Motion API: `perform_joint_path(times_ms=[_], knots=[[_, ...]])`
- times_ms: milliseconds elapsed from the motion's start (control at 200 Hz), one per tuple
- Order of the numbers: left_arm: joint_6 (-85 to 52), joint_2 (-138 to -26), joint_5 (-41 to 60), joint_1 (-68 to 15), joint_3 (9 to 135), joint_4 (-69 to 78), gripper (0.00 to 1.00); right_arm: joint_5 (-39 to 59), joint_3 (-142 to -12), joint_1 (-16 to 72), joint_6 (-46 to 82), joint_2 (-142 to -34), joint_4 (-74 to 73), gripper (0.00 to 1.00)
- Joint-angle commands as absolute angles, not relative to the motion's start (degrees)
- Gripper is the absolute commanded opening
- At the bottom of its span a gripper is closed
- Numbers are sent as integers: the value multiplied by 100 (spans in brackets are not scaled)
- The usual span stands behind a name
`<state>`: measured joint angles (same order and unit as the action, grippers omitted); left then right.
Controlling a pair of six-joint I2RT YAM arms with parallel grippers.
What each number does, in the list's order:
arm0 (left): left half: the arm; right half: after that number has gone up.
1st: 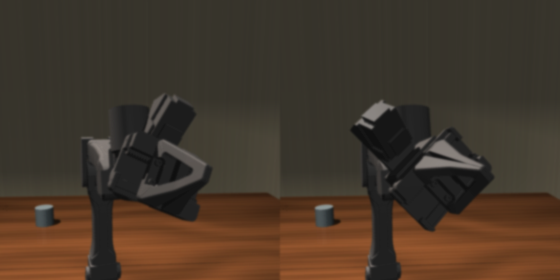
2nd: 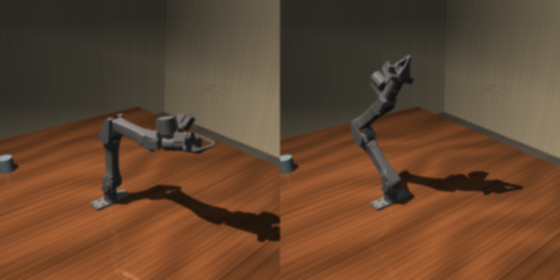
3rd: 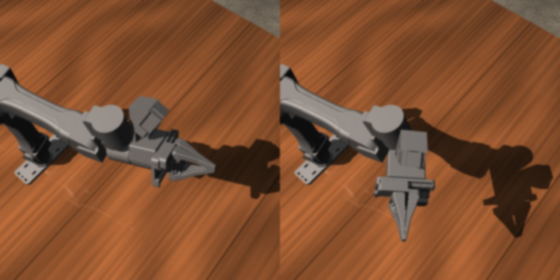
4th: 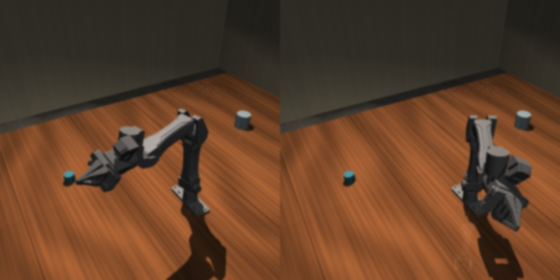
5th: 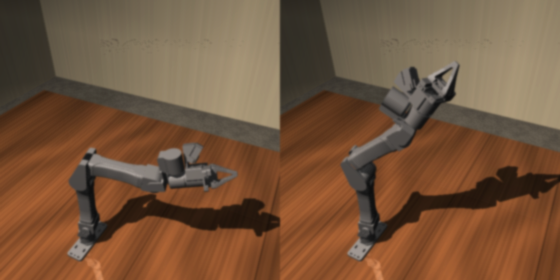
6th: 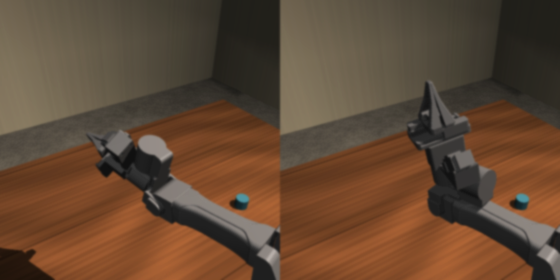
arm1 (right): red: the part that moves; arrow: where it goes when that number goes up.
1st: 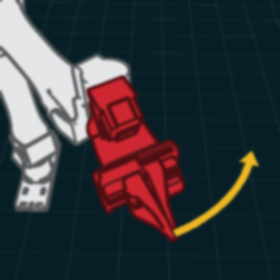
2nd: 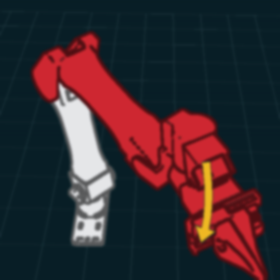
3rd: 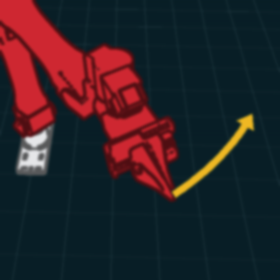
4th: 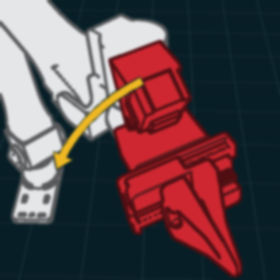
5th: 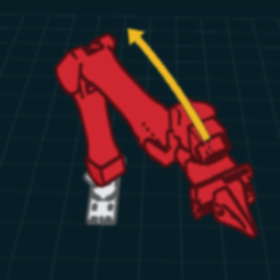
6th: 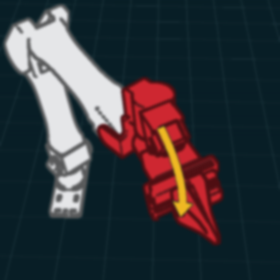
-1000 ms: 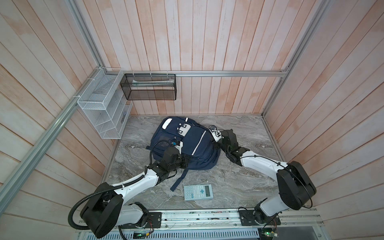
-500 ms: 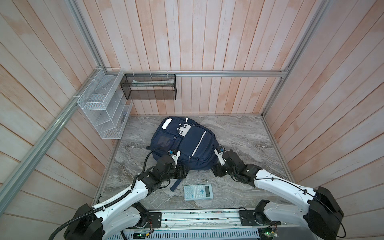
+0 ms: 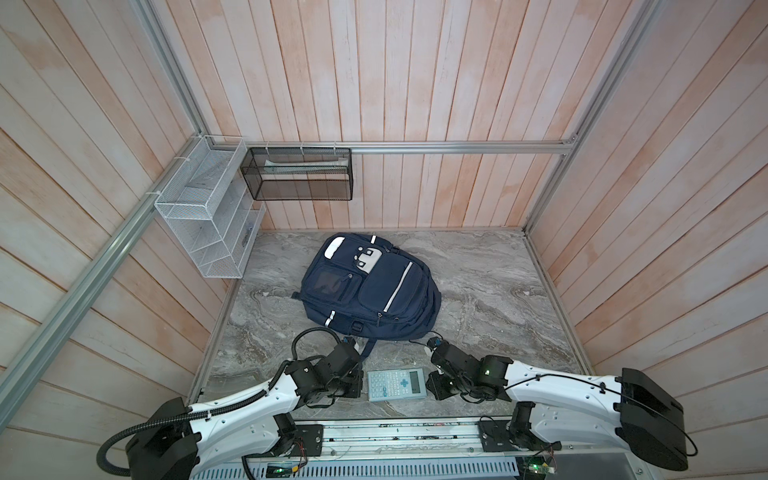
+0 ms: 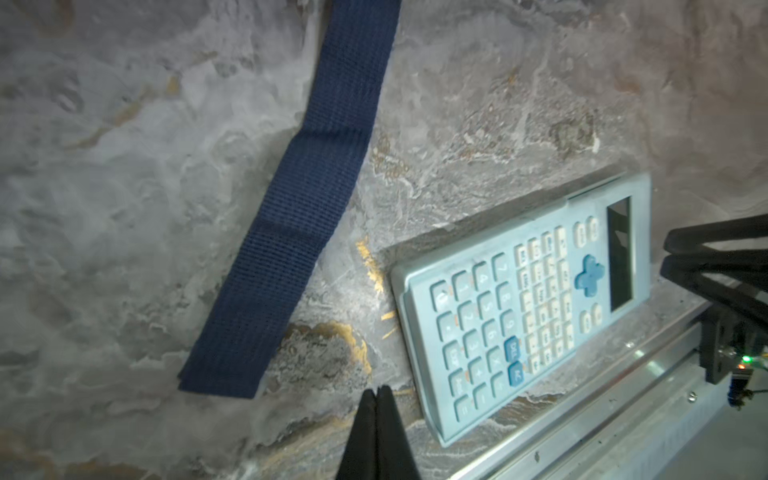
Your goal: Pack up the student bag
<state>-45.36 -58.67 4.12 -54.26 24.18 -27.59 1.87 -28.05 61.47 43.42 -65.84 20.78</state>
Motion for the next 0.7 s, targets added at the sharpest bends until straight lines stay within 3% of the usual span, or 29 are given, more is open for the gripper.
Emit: perform_joint_path(times_ms=[0,295,695], knots=[[-4901,-6196,299,-5836,2432,-2638,1,16,-2768,6163,4745,-6703,1968,21],[-5182,-6842,396,-6291,2531,-1941,0,33,-2760,6045,4720,-7085,1510,16],[-4950,-7594,1210,-6341,2963,-792,0,149,-3674,4474,2967,-7944,1345,17]])
